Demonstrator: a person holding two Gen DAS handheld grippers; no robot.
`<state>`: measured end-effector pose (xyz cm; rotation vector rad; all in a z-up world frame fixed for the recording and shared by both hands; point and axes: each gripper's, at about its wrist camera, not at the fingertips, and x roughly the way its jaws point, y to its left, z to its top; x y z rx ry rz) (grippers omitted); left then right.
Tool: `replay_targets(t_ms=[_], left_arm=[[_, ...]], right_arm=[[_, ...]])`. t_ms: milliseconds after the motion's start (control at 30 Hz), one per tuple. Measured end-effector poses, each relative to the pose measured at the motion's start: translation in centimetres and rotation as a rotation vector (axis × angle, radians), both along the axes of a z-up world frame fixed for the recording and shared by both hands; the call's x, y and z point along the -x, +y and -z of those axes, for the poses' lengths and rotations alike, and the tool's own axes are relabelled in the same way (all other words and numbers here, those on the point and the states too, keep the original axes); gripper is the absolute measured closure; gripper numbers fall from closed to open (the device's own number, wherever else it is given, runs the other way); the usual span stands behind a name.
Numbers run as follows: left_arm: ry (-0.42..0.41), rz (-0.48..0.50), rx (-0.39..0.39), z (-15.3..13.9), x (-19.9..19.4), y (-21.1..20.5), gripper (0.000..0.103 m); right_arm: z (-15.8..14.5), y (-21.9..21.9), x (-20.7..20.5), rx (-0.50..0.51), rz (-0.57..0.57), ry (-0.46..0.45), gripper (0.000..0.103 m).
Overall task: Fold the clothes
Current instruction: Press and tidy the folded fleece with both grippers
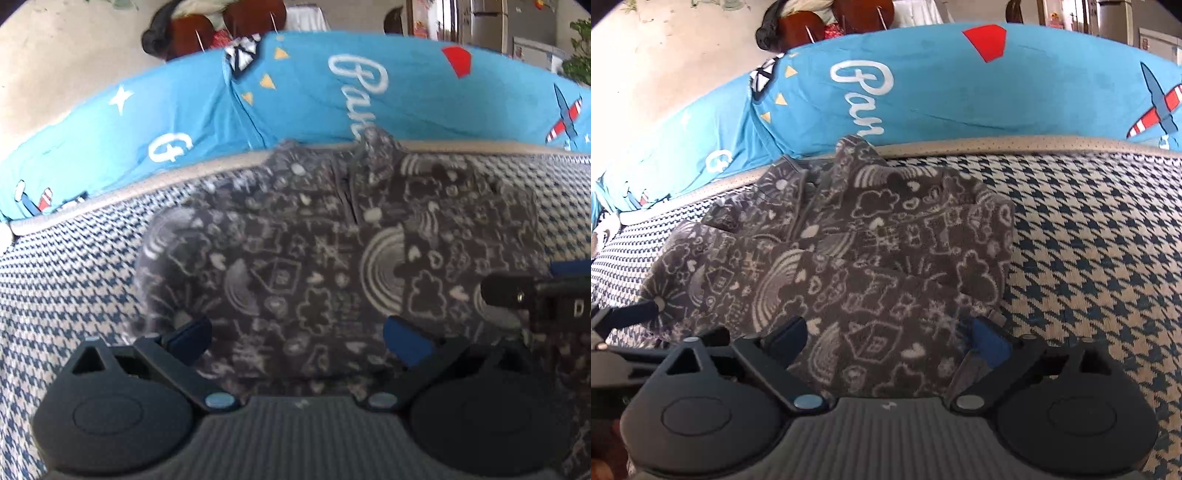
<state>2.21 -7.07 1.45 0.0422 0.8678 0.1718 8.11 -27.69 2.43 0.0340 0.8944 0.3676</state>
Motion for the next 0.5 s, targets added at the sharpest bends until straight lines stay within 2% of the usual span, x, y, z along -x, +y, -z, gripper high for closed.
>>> replay_targets(t_ms=[67,133,200,333,500], left_arm=[[0.02,-0.017,0.013,0.8,-0.2,0.3,0.0],[0.025,-0.029,0.024,1.1,-0.3,0.5,0.0],[0.01,-0.027,0.016,0.8,0.0,0.1,0.0],[-0.043,0.028,-0.002,-0.1,1.1,-1.6,0.0],[-0.099,0.119,-0.047,-1.0,1.8,-3.8,0.0]], right_arm=[[1.0,-0.3,-0.8,0.012,0.048,0.09,0.0],[1.7,-1.2,-1.2,-0.047,0.088,0.141,0.0],[1.6,-2.1,-1.2,-0.106,0.113,0.141,0.0],[1.6,-2.9,-1.3,-0.16,0.137,0.154,0.0],[1.5,-3.2,-1.3,-0.177,0.144,0.157,0.0]])
